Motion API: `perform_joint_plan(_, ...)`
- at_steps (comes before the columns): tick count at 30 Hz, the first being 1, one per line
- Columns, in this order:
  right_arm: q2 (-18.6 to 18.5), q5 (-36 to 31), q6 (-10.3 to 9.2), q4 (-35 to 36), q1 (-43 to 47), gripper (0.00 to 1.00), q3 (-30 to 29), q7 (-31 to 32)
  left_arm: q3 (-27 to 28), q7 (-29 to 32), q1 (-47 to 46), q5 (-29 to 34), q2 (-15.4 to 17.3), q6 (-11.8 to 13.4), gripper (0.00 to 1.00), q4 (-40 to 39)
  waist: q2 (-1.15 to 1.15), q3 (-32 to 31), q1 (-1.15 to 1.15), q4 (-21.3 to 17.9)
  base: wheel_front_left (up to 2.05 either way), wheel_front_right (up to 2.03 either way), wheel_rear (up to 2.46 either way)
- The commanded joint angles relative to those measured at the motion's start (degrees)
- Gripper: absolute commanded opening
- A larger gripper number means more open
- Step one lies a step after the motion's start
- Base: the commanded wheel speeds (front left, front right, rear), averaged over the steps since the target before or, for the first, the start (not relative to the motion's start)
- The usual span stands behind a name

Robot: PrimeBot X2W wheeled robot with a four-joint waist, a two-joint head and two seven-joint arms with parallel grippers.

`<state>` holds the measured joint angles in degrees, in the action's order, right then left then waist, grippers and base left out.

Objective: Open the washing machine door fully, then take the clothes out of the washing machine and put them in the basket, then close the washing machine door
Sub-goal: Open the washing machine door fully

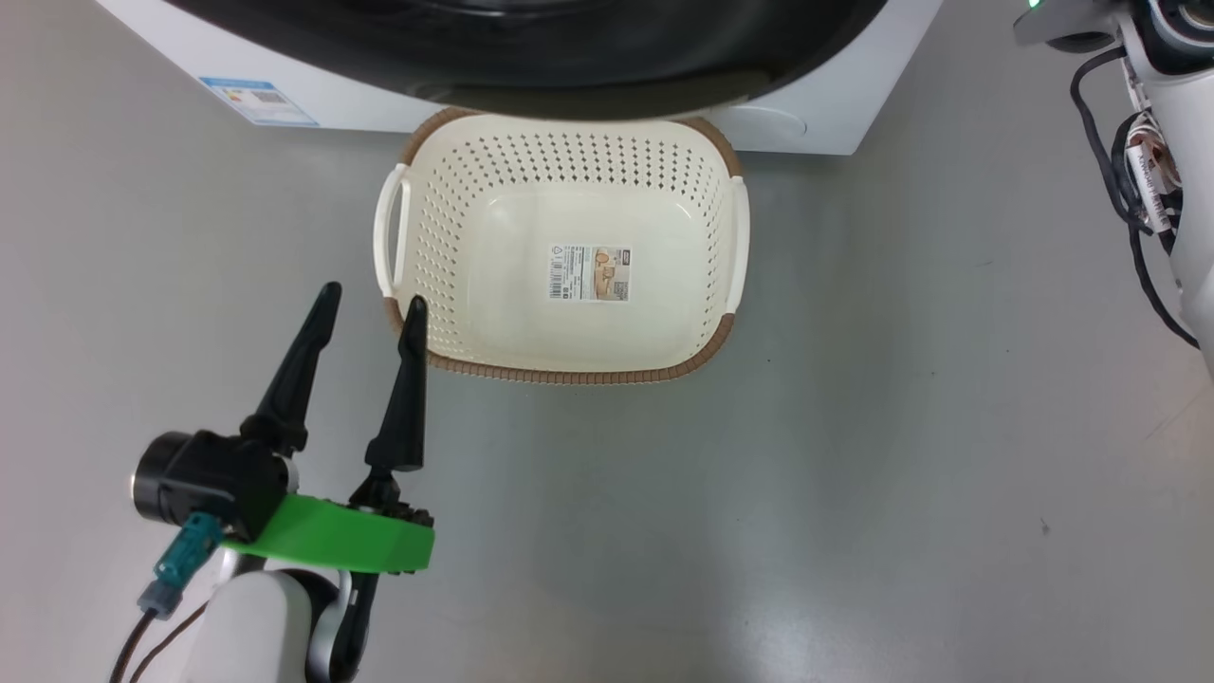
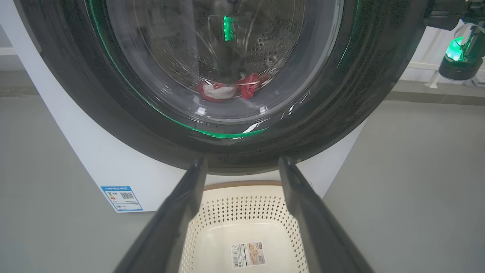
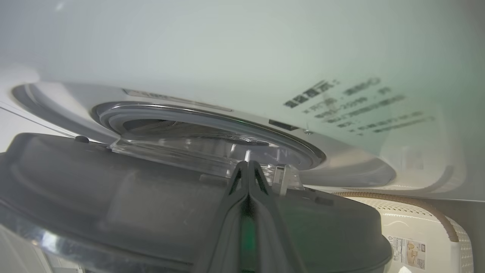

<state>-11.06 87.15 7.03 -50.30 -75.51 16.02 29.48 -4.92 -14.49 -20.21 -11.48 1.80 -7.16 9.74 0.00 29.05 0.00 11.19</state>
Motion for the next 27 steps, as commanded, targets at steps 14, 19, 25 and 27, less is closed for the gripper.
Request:
perform_joint_plan(14, 3.0, 1.7, 0.46, 5.6, 3.4, 0.0, 3.8, 8.0, 3.0, -0.5, -0.3, 1.5, 1.1, -0.3, 1.0, -1.2, 0.0, -1.5, 0.0, -1.8, 0.0, 0.0, 0.0)
perform_joint_plan(19, 3.3, 1.5, 0.46, 5.5, 3.6, 0.0, 4.2, 8.3, 3.0, -0.5, -0.5, 1.5, 1.1, -0.3, 1.0, -1.2, 0.0, -1.6, 0.0, -2.3, 0.0, 0.0, 0.0)
perform_joint_plan(25, 3.7, 1.7, 0.46, 5.5, 4.1, 0.0, 4.2, 7.8, 3.1, -0.5, -0.7, 1.6, 1.1, -0.3, 1.0, -1.1, 0.0, -1.8, 0.0, -2.8, 0.0, 0.0, 0.0)
perform_joint_plan(27, 3.7, 1.9, 0.46, 5.5, 4.5, 0.0, 4.1, 7.8, 3.0, -0.5, -0.8, 1.6, 1.1, -0.3, 1.0, -1.0, 0.0, -1.9, 0.0, -2.9, 0.0, 0.0, 0.0)
